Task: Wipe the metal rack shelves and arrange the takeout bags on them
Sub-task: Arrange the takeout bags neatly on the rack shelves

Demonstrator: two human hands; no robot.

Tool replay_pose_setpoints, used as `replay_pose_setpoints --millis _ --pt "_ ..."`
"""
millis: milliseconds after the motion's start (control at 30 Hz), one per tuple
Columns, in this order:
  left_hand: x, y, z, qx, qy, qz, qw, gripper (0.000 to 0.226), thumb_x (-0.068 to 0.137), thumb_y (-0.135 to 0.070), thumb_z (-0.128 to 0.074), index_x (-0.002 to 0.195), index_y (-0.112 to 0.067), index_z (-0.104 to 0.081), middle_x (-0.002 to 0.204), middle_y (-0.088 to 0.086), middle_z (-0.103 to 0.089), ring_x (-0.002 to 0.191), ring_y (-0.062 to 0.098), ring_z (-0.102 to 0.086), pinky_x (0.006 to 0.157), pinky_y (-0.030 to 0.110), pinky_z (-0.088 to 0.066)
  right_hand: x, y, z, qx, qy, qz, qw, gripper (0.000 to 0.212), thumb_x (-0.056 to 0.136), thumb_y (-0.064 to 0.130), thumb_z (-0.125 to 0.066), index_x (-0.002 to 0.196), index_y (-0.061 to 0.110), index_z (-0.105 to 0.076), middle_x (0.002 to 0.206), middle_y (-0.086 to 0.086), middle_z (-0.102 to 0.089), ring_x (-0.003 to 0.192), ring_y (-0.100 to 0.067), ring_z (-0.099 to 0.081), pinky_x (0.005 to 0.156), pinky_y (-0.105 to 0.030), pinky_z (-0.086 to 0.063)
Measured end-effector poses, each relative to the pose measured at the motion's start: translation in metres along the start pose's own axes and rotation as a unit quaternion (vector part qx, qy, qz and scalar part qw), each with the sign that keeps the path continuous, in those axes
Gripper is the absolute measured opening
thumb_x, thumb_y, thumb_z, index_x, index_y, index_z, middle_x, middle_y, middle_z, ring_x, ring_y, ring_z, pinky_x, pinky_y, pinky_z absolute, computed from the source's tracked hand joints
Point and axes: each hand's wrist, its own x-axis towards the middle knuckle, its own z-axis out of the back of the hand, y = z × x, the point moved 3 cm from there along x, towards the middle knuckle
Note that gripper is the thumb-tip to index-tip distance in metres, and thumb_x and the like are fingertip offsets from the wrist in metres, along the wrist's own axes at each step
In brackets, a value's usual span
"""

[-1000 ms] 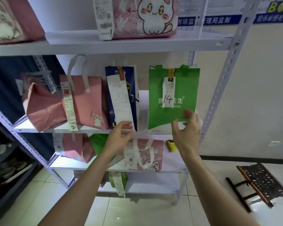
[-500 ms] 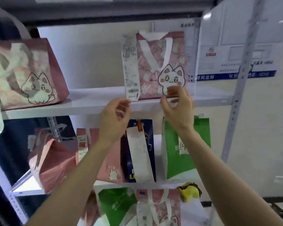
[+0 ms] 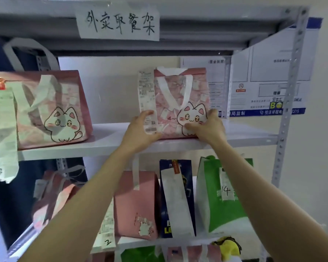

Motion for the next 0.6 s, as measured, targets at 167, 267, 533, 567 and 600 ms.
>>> replay_pose_setpoints --millis 167,267,533,567,600 --pt "-0.023 0.054 0.075 0.057 -0.078 0.035 0.995 0.093 0.071 -0.053 -0.098 0.148 -0.042 -0.049 0.143 0.000 -0.054 0.124 0.019 -0.060 0.111 0.047 -0.053 -0.037 0.057 -0.076 0.010 0.052 0.054 0.997 0.092 0.071 0.047 -0.093 0.139 0.016 -0.038 0.130 -0.007 -0.062 0.113 -0.030 -0.065 0.089 -0.044 -0.058" --pt "-0.032 0.075 0.107 0.078 -0.091 0.055 0.991 0.095 0.069 -0.059 -0.096 0.149 -0.042 -0.048 0.150 0.003 -0.051 0.131 0.022 -0.053 0.115 0.047 -0.046 -0.051 0.081 -0.108 0.013 0.077 0.059 0.995 0.093 0.074 0.045 -0.092 0.142 0.016 -0.035 0.132 -0.009 -0.062 0.117 -0.032 -0.064 0.091 -0.044 -0.056" --pt "-0.059 0.088 0.158 0.086 -0.149 -0.005 0.985 0.063 0.089 -0.042 -0.085 0.146 -0.035 -0.059 0.139 -0.004 -0.050 0.112 0.011 -0.065 0.095 0.038 -0.061 -0.089 0.131 -0.108 -0.005 -0.098 0.155 0.983 0.095 0.086 0.046 -0.079 0.157 0.008 -0.028 0.155 -0.014 -0.038 0.141 -0.035 -0.043 0.116 -0.051 -0.042" --pt "-0.064 0.090 0.172 0.086 -0.191 -0.008 0.978 0.054 0.091 -0.039 -0.082 0.141 -0.032 -0.063 0.136 -0.005 -0.052 0.108 0.008 -0.066 0.091 0.037 -0.062 -0.099 0.145 -0.108 0.005 -0.124 0.198 0.972 0.083 0.089 0.042 -0.075 0.153 0.009 -0.034 0.153 -0.012 -0.040 0.139 -0.032 -0.044 0.116 -0.048 -0.042" --pt "-0.068 0.094 0.187 0.089 -0.235 -0.006 0.968 0.045 0.094 -0.036 -0.080 0.136 -0.029 -0.066 0.132 -0.004 -0.054 0.103 0.008 -0.066 0.090 0.037 -0.061 -0.108 0.161 -0.110 0.015 -0.143 0.246 0.959 0.070 0.091 0.037 -0.072 0.148 0.010 -0.042 0.149 -0.010 -0.045 0.135 -0.028 -0.047 0.113 -0.045 -0.044"
